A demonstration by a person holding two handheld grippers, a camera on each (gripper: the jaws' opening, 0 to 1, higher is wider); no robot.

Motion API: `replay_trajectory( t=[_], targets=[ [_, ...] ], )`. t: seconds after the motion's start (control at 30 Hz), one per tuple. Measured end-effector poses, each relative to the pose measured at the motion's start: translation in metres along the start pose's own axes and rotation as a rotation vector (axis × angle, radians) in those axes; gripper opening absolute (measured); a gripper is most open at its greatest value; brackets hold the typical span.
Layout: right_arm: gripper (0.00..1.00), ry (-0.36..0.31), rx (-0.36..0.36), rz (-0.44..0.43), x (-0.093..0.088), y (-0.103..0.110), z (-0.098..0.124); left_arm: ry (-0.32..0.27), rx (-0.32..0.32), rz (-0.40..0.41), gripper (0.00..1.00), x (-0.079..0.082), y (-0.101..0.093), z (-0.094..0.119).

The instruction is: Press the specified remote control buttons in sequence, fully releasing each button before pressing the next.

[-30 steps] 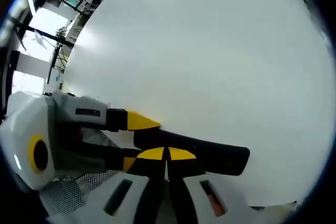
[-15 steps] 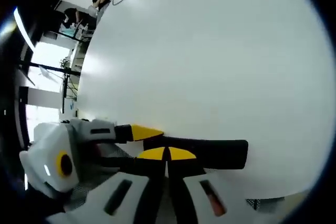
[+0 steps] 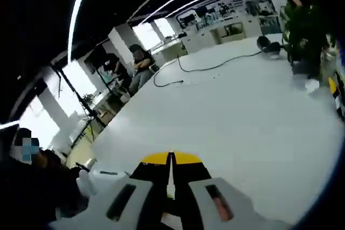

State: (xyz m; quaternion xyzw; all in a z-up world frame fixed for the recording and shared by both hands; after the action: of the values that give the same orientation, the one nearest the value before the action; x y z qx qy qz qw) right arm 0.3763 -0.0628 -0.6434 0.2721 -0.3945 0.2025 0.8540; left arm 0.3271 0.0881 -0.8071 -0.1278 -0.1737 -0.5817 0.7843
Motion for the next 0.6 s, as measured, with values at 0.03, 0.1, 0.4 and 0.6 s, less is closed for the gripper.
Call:
replay_trajectory(
  t=[0.03,0.1,0.4,0.6],
  targets=[
    [0.00,-0.020,-0.014,0.019,0.002,0.000,0.005,0.002,0.000,-0.001,0.25,0.000,0.000,0.000],
    [0.00,-0.002,-0.007,0.024,0.002,-0.002,0.015,0.009,0.000,-0.002,0.25,0.001,0.000,0.000],
    [0.03,-0.159,-0.134,0.098,0.008,-0.010,0.074,0.038,-0.002,0.001,0.25,0.004,0.001,0.000],
    [0.43,-0.339,-0.205,0.041,-0.006,-0.017,0.095,0.052,-0.019,-0.024,0.25,0.004,0.003,0.000]
  ],
)
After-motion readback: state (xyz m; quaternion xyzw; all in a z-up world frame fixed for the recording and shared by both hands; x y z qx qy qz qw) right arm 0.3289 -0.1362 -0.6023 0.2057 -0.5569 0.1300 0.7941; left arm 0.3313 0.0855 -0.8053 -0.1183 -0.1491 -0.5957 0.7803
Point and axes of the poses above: the point that each gripper's makers call its tool centre point, and the gripper's own axes: z roughly backward along the fingers, y roughly to its left, x roughly out of its top, the point moved 8 cm from there along z, roughly backward along the fingers, and after that the axes turned 10 degrees about y, right-handed, at the moved point
